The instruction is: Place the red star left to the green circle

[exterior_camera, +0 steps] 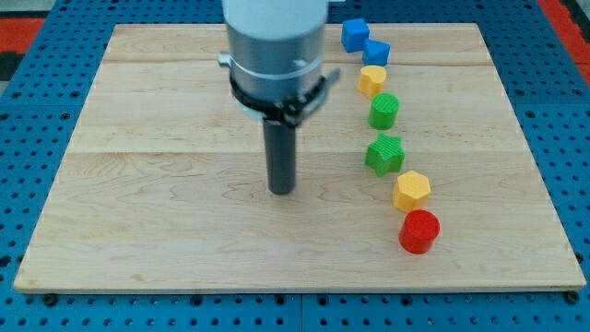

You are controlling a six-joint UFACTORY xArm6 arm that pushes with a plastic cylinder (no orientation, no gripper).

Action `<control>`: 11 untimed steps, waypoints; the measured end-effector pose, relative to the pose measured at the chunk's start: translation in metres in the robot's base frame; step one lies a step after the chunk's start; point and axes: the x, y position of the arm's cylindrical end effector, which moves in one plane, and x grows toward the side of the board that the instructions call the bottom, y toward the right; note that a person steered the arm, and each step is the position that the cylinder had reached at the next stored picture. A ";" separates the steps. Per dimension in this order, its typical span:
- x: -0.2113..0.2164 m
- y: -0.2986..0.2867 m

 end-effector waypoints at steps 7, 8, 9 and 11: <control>-0.204 -0.048; -0.167 -0.018; -0.130 0.009; -0.118 0.043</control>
